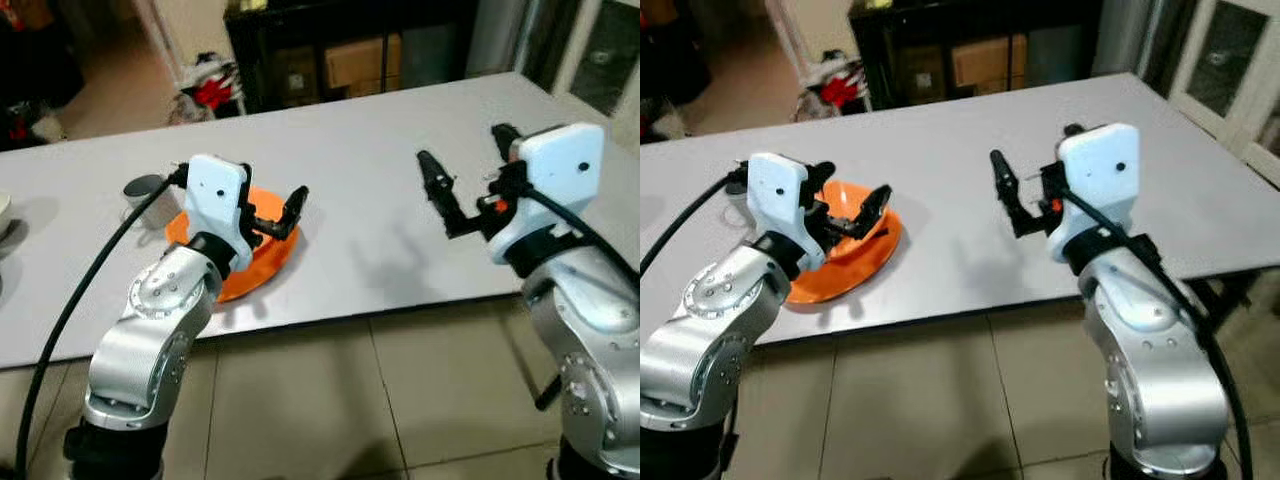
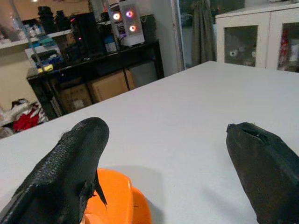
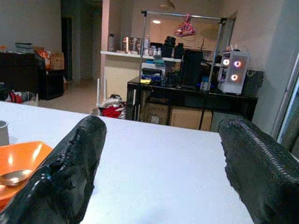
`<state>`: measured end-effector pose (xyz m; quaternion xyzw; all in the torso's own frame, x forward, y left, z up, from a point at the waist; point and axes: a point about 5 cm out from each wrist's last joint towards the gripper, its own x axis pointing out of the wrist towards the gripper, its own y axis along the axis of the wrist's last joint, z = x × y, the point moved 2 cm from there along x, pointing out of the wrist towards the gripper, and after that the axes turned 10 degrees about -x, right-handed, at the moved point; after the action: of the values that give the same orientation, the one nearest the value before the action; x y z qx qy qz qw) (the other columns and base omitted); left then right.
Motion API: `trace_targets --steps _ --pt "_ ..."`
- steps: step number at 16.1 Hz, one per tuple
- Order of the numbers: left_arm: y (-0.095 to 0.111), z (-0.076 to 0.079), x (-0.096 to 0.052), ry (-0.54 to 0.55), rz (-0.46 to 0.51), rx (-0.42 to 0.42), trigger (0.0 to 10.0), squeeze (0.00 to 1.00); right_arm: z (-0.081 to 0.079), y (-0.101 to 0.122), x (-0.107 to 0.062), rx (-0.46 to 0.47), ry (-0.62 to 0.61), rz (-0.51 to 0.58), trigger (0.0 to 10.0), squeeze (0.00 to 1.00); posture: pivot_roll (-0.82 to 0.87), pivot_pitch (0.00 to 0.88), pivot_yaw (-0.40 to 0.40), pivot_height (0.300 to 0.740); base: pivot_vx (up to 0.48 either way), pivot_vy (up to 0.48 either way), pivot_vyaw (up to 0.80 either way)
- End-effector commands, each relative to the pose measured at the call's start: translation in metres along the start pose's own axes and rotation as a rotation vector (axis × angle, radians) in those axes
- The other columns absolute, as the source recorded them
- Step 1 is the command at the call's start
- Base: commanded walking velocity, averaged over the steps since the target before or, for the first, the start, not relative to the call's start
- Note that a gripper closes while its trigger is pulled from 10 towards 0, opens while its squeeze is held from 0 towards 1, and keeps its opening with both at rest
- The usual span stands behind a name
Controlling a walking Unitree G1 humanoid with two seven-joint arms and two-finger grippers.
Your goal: Setting the table
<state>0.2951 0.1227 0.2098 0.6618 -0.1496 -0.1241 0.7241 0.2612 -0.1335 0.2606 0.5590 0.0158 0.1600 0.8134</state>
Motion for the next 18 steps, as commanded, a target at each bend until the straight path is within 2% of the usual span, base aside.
trace_targets --steps 1,8,14,18 --pt "-0.003 -0.005 -0.001 0.023 -0.013 0.009 10.0 0.0 -0.003 -0.002 0.0 0.012 0.008 -0.013 10.0 0.0 -0.04 0.0 0.125 0.74 0.0 0.0 -0.76" --pt "-0.014 -0.001 0.0 0.008 -0.03 0.036 10.0 0.0 0.003 -0.012 -0.004 0.019 -0.041 -0.06 10.0 0.0 -0.05 0.0 0.124 0.74 0.0 0.0 -0.76" --pt "-0.018 0.004 0.003 -0.019 -0.023 0.048 10.0 0.0 0.014 -0.031 -0.01 0.04 -0.115 -0.117 10.0 0.0 -0.05 0.0 0.105 0.74 0.0 0.0 -0.77" --pt "-0.019 0.004 0.004 -0.029 -0.022 0.046 10.0 0.0 0.013 -0.032 -0.01 0.045 -0.122 -0.118 10.0 0.0 -0.06 0.0 0.11 0.74 0.249 0.0 -0.77"
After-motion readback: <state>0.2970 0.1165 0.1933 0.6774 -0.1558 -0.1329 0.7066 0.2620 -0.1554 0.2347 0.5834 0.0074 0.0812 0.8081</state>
